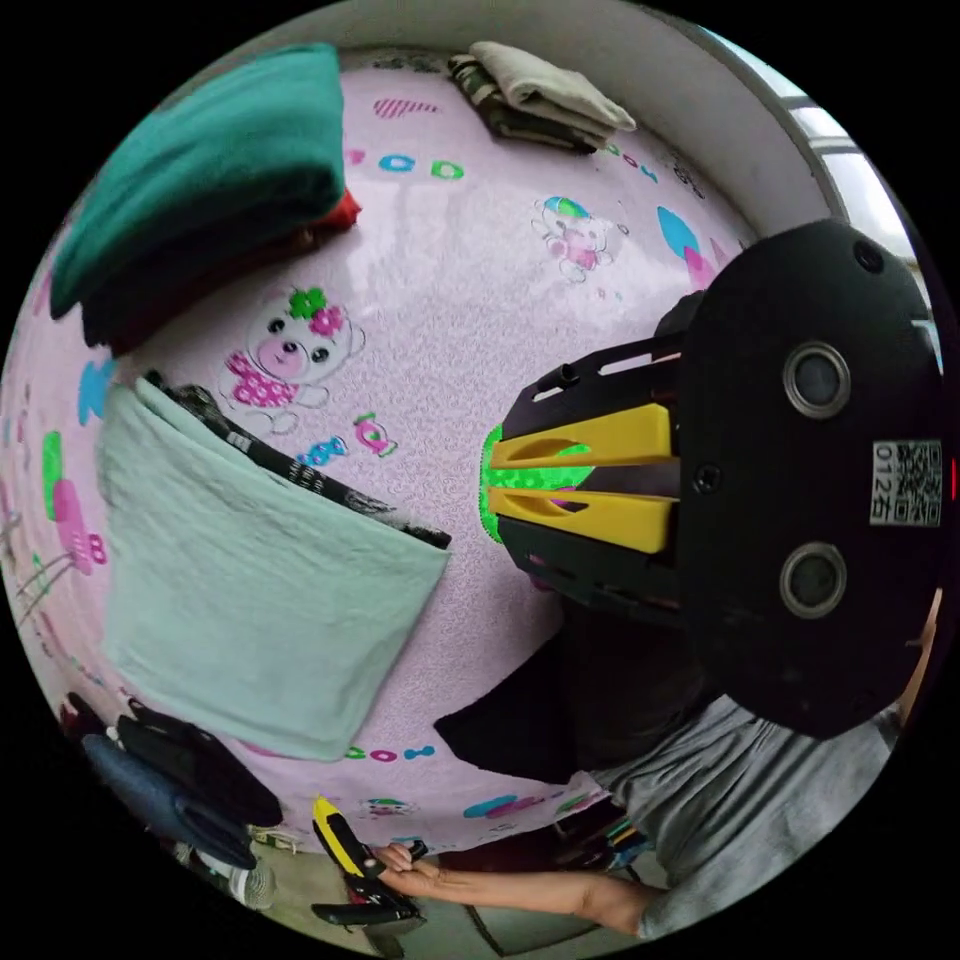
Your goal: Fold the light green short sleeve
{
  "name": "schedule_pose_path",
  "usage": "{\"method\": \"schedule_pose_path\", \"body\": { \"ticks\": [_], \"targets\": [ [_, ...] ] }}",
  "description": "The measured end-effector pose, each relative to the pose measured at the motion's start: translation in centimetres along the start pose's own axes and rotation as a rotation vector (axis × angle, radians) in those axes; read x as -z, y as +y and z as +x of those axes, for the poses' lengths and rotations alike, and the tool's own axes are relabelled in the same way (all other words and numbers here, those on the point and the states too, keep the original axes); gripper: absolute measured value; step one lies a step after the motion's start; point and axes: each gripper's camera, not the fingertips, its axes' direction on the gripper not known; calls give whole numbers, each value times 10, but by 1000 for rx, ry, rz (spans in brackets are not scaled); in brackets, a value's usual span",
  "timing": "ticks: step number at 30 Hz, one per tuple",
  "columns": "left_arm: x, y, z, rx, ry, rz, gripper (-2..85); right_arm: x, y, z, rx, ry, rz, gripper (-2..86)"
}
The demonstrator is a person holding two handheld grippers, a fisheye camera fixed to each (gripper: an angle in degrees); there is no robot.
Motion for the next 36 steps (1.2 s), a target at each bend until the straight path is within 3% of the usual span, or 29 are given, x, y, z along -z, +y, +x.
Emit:
{"method": "schedule_pose_path", "body": {
  "ticks": [7, 11, 17, 22, 27, 36],
  "targets": [
    [-7, 2, 129, -320, 83, 381, 7, 4, 183, -73, -101, 204, 287, -6],
    [-39, -3, 225, -483, 343, 493, 7, -2, 301, -113, -231, 320, 388, -8],
    [-77, -8, 391, -707, 787, 487, 7, -9, 498, -183, -564, 500, 521, -9],
    [-101, 18, 526, -893, 1061, 419, 8, -15, 679, -266, -895, 642, 684, -9],
    [-154, 80, 669, -1086, 1261, 180, 8, -86, 827, -338, -1282, 836, 599, -10],
    [-249, 243, 875, -1439, 1298, -248, 7, -329, 1055, -478, -1920, 675, 664, -9]
  ]
}}
